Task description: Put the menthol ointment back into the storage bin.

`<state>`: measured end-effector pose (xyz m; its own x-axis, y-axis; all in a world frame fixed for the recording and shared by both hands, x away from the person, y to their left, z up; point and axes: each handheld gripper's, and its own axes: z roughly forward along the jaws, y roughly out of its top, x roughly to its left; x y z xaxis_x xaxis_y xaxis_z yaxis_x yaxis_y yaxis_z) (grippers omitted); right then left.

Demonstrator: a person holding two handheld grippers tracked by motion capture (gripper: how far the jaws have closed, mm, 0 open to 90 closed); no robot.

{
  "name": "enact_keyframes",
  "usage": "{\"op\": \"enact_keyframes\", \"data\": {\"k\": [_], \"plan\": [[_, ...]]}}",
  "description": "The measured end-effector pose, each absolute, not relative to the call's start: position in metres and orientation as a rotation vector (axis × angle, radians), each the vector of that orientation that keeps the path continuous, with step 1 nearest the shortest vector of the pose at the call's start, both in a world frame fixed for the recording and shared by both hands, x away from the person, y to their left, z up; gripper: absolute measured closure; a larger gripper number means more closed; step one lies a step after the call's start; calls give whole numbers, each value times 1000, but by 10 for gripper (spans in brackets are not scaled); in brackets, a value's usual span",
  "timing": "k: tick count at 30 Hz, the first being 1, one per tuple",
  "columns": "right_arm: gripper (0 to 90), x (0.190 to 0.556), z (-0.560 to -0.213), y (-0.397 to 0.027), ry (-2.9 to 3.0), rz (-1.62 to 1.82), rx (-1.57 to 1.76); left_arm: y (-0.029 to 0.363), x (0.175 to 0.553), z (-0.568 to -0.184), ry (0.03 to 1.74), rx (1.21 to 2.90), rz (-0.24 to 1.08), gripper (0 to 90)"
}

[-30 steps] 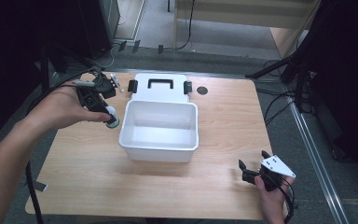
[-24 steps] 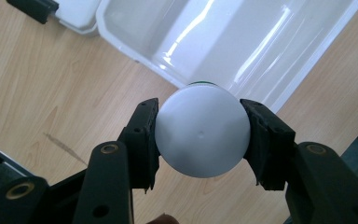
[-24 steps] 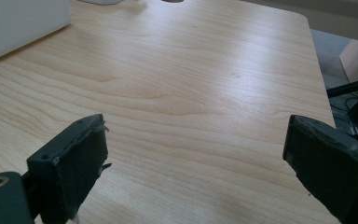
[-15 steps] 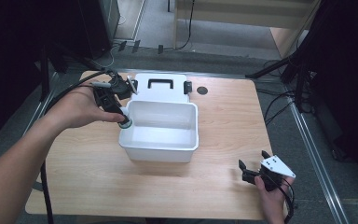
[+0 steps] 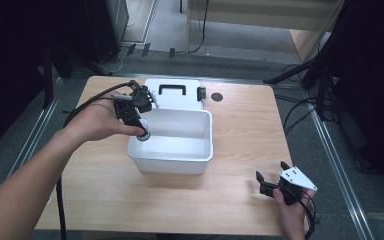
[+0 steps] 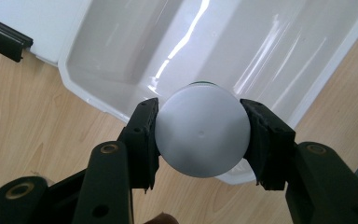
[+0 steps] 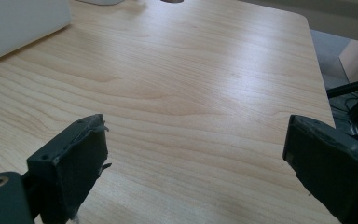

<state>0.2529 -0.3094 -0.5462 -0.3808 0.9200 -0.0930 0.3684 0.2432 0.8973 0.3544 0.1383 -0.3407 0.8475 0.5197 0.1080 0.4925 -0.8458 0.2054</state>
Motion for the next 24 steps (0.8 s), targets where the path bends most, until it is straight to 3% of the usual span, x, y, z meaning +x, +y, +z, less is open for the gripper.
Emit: {"op": "enact_keyframes", "data": {"k": [24], "plan": [[65,253,-546,-310,1875,1103,1182,117,365,-389,747,2898,184,509]]}}
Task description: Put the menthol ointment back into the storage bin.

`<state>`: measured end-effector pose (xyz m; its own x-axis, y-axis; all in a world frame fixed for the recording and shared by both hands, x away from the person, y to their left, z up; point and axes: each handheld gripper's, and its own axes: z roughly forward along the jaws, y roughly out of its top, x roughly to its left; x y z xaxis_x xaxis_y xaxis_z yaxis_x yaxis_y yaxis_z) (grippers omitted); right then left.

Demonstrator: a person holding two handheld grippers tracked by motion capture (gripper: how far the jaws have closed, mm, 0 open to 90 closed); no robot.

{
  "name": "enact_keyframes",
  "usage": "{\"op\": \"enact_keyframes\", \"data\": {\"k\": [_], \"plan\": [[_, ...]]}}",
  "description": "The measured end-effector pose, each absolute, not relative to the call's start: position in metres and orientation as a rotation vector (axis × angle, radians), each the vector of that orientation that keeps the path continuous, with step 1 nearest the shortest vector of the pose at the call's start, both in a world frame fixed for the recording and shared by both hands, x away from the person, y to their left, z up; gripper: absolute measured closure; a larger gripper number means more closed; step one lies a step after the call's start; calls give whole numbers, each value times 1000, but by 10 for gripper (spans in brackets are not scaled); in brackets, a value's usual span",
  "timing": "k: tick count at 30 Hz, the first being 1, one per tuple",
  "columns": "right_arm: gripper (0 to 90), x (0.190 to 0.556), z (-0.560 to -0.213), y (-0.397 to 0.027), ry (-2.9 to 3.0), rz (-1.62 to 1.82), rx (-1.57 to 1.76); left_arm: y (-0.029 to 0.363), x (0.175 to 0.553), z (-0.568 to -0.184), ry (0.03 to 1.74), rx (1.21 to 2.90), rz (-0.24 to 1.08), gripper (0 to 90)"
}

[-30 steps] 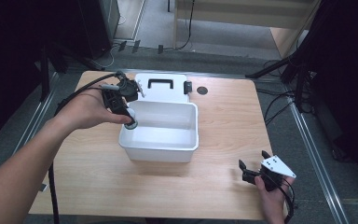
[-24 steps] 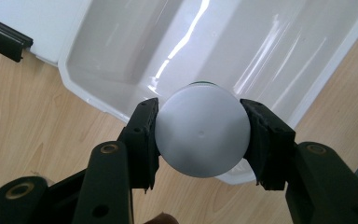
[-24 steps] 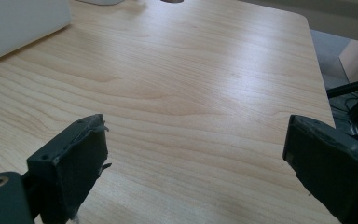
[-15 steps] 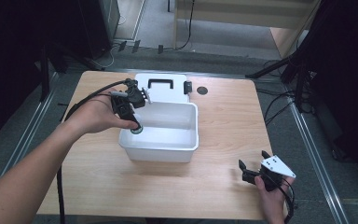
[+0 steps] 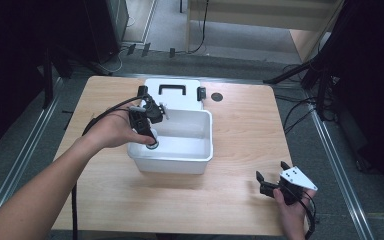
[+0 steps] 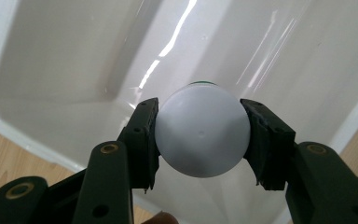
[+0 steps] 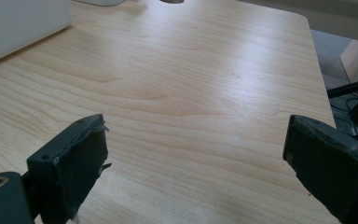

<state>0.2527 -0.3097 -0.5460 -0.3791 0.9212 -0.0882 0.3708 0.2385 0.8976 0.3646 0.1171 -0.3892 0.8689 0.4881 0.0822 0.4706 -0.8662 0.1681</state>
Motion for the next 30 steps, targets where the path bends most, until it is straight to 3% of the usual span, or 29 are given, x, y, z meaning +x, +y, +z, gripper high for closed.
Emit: {"op": "enact_keyframes", "data": {"k": [30], "plan": [[65,253,-546,-310,1876,1105,1177,113,373,-436,746,2953,182,509]]}}
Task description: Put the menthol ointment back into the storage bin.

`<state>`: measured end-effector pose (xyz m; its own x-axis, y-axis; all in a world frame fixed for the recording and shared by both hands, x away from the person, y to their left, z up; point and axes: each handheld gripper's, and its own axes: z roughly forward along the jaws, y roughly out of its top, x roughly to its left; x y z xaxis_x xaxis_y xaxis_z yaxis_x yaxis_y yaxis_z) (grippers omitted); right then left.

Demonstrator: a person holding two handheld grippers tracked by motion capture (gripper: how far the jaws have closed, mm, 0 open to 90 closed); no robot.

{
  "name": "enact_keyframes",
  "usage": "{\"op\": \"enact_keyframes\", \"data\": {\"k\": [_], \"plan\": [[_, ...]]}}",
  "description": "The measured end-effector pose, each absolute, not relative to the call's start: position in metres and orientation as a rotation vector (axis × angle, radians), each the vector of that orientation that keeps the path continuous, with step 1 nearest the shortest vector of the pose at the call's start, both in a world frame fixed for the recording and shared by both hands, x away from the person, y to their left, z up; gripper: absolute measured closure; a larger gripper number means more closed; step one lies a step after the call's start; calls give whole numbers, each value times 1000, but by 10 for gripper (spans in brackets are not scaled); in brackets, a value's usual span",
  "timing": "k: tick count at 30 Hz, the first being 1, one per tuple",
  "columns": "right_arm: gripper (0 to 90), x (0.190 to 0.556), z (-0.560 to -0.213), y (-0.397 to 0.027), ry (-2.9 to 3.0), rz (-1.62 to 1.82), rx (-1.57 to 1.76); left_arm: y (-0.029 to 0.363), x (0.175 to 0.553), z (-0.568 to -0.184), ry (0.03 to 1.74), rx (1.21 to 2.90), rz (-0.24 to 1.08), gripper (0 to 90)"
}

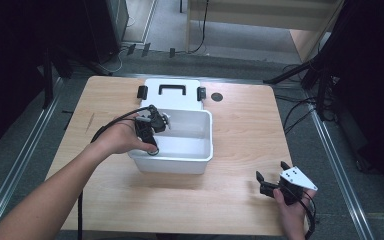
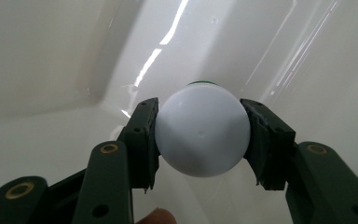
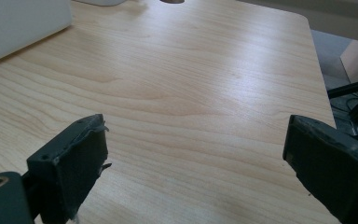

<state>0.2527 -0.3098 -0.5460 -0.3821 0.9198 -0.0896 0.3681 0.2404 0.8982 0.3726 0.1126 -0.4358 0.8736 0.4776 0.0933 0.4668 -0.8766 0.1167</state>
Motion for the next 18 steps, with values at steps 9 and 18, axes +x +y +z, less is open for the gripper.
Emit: {"op": "enact_keyframes", "data": {"k": [9,18], "plan": [[65,253,-546,-310,1876,1104,1180,112,374,-442,742,2957,180,509],[65,253,-546,-310,1876,1105,1176,107,371,-453,708,3007,190,509]]}}
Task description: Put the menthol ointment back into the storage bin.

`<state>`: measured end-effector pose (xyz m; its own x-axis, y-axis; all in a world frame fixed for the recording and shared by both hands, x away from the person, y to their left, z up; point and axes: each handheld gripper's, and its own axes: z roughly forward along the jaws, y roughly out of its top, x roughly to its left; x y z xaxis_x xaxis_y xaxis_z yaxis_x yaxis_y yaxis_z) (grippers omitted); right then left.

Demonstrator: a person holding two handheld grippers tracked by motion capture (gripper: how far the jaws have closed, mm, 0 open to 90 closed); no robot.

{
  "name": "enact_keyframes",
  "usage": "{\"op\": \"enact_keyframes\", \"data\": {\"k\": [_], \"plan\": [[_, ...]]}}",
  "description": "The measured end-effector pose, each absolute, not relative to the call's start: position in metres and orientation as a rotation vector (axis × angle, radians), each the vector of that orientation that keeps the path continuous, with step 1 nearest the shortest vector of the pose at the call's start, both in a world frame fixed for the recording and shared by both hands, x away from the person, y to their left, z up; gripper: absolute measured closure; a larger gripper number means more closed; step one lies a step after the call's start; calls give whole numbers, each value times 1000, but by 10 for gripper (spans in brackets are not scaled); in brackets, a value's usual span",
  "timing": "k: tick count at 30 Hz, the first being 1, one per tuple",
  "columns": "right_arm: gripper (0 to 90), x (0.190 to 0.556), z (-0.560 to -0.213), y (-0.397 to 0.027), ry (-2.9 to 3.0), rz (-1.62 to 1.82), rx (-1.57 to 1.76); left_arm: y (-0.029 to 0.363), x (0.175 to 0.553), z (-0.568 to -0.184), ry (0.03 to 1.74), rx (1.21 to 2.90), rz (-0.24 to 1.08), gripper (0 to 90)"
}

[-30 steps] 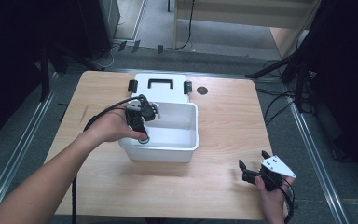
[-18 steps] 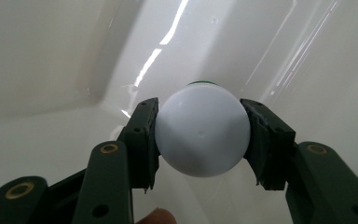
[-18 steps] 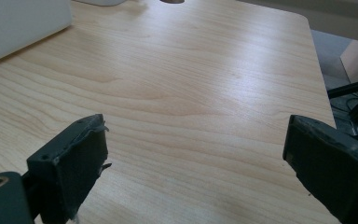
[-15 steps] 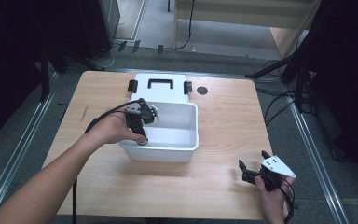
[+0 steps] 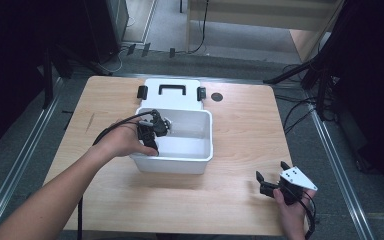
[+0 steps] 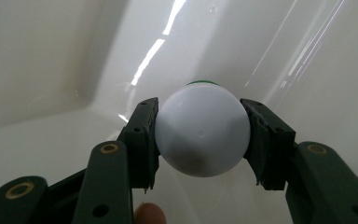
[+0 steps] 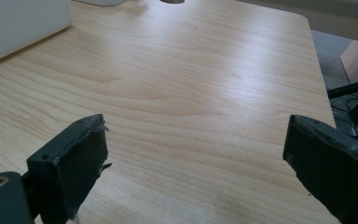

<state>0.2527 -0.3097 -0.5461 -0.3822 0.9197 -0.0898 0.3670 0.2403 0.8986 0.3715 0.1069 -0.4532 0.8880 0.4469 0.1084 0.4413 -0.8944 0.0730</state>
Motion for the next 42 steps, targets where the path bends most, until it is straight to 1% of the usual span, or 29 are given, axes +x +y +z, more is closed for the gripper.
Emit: {"op": "enact_keyframes", "data": {"k": [3,8,12,21,26,31,35,39,42], "plan": [[66,253,-546,-310,1875,1106,1175,106,372,-456,715,3016,189,509],[65,253,-546,-310,1876,1105,1175,104,373,-460,781,3021,148,509],[65,253,-546,-310,1876,1104,1176,104,375,-462,800,3020,124,509],[66,253,-546,-310,1877,1104,1173,104,375,-463,799,3031,101,502],[65,253,-546,-310,1876,1105,1172,104,375,-463,799,3019,84,466],[66,253,-546,-310,1874,1106,1177,105,375,-461,813,3015,80,472],[65,253,-546,-310,1877,1104,1174,105,375,-457,822,3005,72,473],[65,253,-546,-309,1877,1103,1176,108,375,-444,816,2989,88,474],[65,253,-546,-309,1878,1102,1176,112,374,-427,831,2968,119,473]]}}
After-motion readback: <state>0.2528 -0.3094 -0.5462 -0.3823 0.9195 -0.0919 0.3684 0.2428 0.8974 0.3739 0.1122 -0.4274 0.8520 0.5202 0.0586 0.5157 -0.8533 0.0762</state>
